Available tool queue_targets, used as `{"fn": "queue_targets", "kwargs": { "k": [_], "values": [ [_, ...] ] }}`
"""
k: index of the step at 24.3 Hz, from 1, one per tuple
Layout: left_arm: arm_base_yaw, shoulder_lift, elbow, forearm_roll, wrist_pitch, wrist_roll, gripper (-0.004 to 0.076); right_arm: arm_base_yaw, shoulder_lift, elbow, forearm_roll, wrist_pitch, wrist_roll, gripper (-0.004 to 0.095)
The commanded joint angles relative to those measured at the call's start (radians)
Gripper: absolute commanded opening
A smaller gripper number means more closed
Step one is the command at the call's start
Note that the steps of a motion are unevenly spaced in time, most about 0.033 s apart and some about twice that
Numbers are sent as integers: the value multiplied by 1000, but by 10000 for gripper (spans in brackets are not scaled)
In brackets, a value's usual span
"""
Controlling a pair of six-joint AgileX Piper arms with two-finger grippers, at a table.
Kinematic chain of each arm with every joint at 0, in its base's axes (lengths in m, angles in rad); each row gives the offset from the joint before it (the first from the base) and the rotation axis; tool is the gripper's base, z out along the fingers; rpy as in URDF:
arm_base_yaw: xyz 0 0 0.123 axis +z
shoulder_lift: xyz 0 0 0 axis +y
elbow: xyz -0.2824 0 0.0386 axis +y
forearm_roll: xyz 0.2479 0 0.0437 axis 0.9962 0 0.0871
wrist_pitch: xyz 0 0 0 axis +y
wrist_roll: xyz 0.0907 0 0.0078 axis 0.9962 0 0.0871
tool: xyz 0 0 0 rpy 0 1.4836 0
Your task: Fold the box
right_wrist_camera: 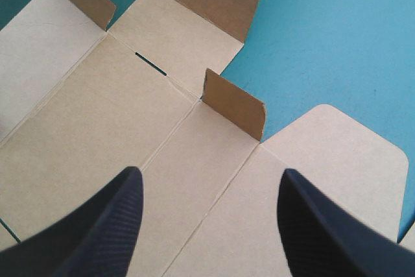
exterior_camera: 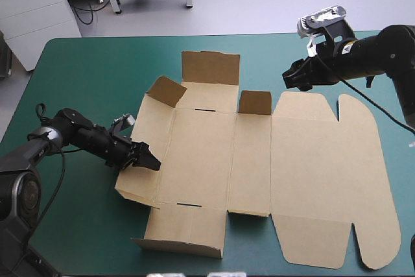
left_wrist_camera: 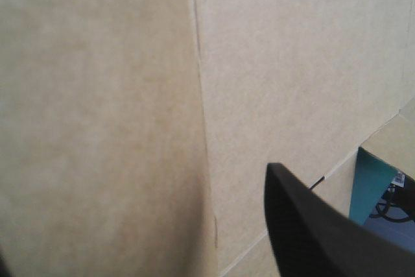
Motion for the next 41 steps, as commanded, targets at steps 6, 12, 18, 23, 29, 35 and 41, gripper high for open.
{"fn": "queue_targets", "kwargs": {
  "k": [6, 12, 18, 23, 29, 35, 41],
  "values": [
    [-15, -29, -145, -50, 103, -80, -31, -7, -36, -22, 17, -19, 1, 526],
    [-35, -29, -226, -23, 103, -20, -32, -7, -36, -22, 17, -23, 2, 525],
    [-212, -29, -401, 268, 82, 154, -32, -7, -36, -34, -71, -29, 10, 458],
    [-337, -29, -645, 561, -62, 213, -32, -7, -36, -34, -193, -17, 61, 436],
    [-378, -29, -767, 692, -187, 368, -32, -7, -36, -34, -278, 0, 105, 435],
    [-424, -29, -783, 735, -303, 522, -32, -91, -36, -34, -237, 0, 158, 435],
    [-534, -29, -783, 929, -506, 570, -32, -324, -36, -34, -35, -11, 124, 435]
  ]
}}
